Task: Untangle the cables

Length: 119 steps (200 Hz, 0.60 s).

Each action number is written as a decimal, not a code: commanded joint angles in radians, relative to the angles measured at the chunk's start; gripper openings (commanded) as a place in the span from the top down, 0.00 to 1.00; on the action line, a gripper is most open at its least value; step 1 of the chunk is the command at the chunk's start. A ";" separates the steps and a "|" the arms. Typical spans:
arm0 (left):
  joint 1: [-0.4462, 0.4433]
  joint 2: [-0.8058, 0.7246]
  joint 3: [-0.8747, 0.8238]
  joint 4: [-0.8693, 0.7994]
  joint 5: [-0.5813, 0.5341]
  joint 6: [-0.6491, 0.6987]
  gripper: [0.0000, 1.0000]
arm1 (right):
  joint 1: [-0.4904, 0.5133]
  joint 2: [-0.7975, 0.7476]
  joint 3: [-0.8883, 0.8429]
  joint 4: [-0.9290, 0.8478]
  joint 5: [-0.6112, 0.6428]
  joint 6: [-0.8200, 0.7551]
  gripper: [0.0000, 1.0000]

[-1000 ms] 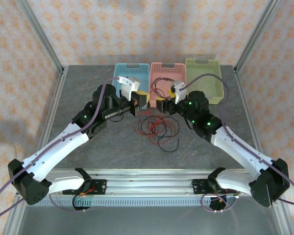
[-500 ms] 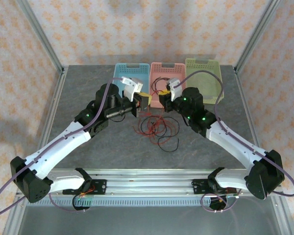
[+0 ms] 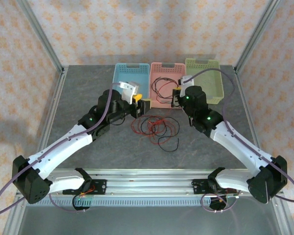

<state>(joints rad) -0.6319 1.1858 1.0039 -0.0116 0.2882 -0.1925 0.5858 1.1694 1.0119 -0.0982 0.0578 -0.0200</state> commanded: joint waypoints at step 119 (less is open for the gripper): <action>0.180 0.086 -0.022 0.174 -0.036 -0.212 0.36 | -0.020 0.341 0.417 -0.257 0.156 0.201 1.00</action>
<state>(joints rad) -0.5095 1.2659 0.9680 0.0772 0.2565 -0.3084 0.5720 1.4212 1.3231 -0.3309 0.2024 0.1238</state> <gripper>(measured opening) 0.638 0.043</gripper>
